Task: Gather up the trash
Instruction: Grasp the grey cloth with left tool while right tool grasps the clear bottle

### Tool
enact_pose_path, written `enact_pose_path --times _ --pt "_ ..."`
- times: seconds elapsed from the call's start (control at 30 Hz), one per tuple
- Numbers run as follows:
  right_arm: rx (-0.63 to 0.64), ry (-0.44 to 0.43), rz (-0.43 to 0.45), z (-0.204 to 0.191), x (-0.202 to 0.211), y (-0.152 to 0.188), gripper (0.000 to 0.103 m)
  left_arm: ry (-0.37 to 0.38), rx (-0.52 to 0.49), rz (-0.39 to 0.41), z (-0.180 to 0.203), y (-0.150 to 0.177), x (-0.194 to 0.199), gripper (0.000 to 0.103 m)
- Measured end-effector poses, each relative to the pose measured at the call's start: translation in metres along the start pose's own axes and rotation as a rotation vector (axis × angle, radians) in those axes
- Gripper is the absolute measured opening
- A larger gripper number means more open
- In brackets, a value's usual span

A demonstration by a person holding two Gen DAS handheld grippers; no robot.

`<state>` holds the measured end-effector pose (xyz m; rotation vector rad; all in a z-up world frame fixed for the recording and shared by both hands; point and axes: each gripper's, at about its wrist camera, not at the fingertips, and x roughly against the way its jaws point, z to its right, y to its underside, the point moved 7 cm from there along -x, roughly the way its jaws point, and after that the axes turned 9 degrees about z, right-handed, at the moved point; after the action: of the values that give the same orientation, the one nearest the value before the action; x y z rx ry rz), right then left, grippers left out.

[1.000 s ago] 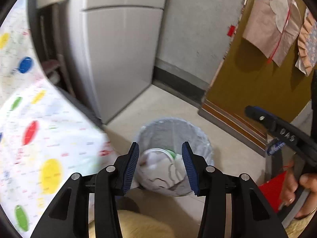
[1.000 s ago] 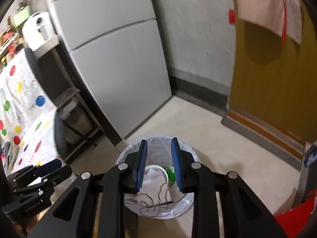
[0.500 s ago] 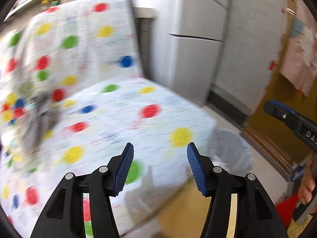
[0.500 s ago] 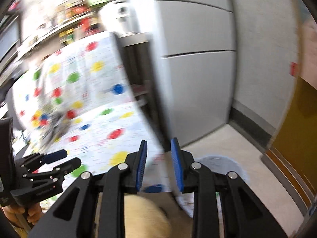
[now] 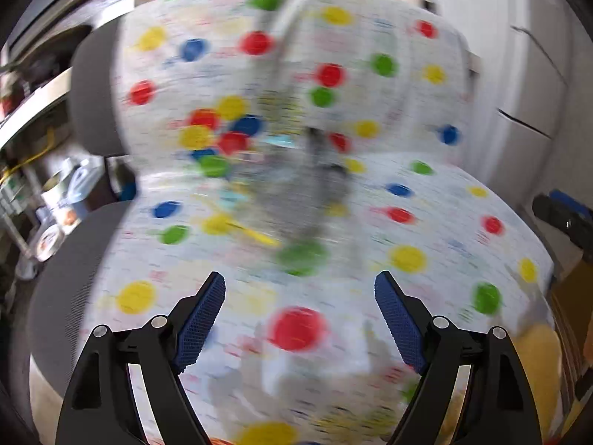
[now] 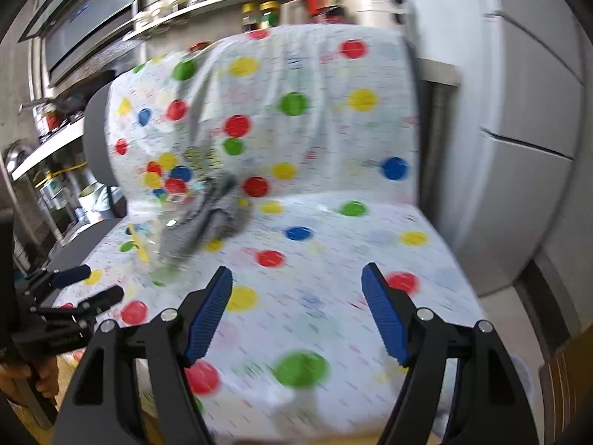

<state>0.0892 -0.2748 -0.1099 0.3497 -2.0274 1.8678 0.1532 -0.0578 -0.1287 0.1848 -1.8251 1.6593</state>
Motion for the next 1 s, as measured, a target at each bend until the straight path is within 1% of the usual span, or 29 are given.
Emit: enact_pose_path --times 0.13,0.23,0.27,0.33,0.37,0.4,0.47,0.6,0.7,0.83,0.93,0.97,1.0 --pt "0.026 -0.050 -0.036 -0.030 -0.049 -0.011 0.071 -0.050 0.049 0.001 -0.045 -0.023 -0.017 0.083" --pt "0.020 -0.087 -0.056 -0.044 -0.078 -0.017 0.071 -0.073 0.072 0.002 -0.066 -0.040 -0.034 0.083" --pt "0.011 -0.108 -0.067 -0.051 -0.089 -0.019 0.067 -0.086 0.078 0.002 -0.072 -0.045 -0.040 0.083" --pt "0.008 -0.141 -0.101 -0.066 -0.112 -0.021 0.056 -0.100 0.078 0.003 -0.080 -0.052 -0.048 0.083" --pt "0.008 -0.152 -0.111 -0.070 -0.118 -0.021 0.047 -0.119 0.072 0.000 -0.086 -0.057 -0.056 0.083" --pt "0.007 -0.184 -0.136 -0.082 -0.131 -0.021 0.040 -0.131 0.071 -0.002 -0.089 -0.059 -0.061 0.083" --pt "0.005 -0.223 -0.167 -0.097 -0.149 -0.021 0.034 -0.154 0.073 -0.009 -0.098 -0.059 -0.070 0.083" --pt "0.005 -0.269 -0.216 -0.123 -0.179 -0.020 0.034 -0.172 0.092 -0.030 -0.115 -0.052 -0.079 0.083" --pt "0.010 -0.278 -0.246 -0.135 -0.195 -0.019 0.034 -0.180 0.105 -0.042 -0.126 -0.045 -0.081 0.083" --pt "0.038 -0.248 -0.295 -0.146 -0.216 -0.014 0.034 -0.191 0.119 -0.045 -0.137 -0.040 -0.075 0.083" --pt "0.033 -0.241 -0.325 -0.152 -0.221 -0.011 0.034 -0.199 0.126 -0.040 -0.143 -0.040 -0.068 0.083" --pt "0.028 -0.243 -0.327 -0.153 -0.218 -0.012 0.029 -0.202 0.125 -0.038 -0.143 -0.040 -0.066 0.083" --pt "0.025 -0.246 -0.330 -0.153 -0.215 -0.013 0.020 -0.205 0.124 -0.036 -0.144 -0.039 -0.063 0.083"
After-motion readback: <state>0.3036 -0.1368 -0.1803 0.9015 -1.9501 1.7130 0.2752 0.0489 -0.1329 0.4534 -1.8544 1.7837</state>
